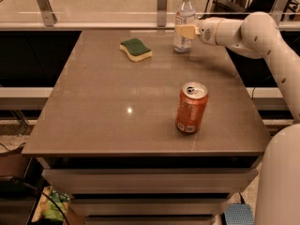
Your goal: Knock blue plastic bottle over
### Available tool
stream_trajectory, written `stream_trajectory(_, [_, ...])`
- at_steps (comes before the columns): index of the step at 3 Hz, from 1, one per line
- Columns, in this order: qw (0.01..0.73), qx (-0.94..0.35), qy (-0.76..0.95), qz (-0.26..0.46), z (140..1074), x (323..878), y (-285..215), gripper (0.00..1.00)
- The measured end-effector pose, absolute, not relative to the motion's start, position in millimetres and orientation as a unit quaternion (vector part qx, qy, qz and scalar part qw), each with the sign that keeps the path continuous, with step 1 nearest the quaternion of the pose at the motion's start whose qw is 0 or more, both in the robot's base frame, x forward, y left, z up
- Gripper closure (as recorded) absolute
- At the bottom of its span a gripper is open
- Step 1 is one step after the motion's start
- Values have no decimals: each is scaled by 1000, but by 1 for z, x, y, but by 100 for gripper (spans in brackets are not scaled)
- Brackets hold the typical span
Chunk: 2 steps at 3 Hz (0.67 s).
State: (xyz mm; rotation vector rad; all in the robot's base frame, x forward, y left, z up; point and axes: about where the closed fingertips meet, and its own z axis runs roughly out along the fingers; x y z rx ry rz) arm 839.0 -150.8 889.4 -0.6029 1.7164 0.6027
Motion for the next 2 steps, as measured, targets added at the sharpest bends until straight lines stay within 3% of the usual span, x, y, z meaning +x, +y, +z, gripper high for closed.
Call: stream_trajectory(2, [555, -249, 764, 216, 907, 823, -170, 100])
